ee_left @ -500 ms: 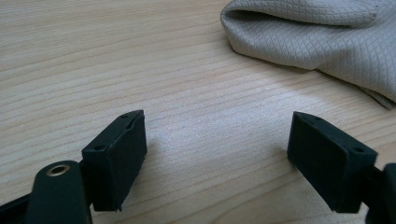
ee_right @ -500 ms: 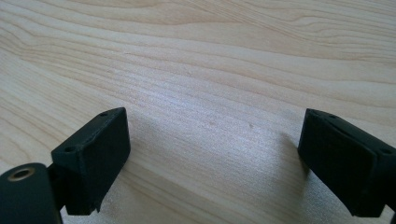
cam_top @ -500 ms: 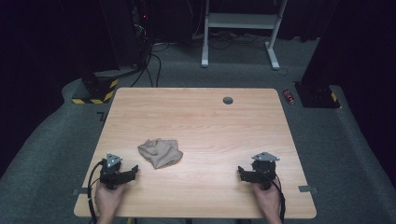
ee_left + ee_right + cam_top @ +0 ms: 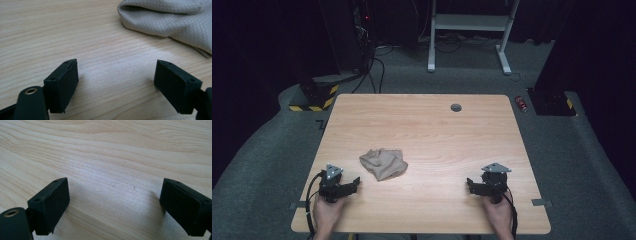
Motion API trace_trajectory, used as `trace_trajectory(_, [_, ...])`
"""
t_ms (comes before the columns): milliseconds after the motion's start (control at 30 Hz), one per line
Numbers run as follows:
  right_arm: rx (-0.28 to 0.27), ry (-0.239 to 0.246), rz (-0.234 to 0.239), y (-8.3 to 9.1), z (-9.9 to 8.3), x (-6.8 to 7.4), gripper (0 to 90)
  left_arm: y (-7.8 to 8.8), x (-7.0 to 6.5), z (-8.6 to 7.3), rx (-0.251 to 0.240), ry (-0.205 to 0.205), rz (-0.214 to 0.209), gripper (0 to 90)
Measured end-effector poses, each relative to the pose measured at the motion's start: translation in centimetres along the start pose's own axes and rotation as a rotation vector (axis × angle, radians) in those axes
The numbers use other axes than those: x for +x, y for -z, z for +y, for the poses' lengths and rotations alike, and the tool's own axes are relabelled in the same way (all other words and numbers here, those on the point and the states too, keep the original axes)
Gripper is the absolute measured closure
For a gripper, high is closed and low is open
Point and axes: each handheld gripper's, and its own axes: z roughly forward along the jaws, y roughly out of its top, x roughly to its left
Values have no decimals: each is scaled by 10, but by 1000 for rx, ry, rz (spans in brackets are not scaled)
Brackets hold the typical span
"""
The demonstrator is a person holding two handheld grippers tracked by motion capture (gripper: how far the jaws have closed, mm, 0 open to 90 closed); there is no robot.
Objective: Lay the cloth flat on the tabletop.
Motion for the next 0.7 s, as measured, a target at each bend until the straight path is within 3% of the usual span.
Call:
trace_trajectory(67, [0, 0, 0, 0, 0, 0, 88, 0, -1, 0, -4, 7, -6, 200])
trace_trajectory(167, [0, 0, 0, 0, 0, 0, 88, 1, -1, 2, 14, -27, -37, 254])
trace_trajectory(233, [0, 0, 0, 0, 0, 0, 88, 1, -2, 4, 25, -25, -37, 260])
trace_trajectory(433, [0, 0, 0, 0, 0, 0, 88, 0, -14, 10, 28, -42, -57, 294])
trace_trajectory(700, [0, 1, 0, 0, 0, 0, 89, 3, -33, 27, -2, -49, -142, 293])
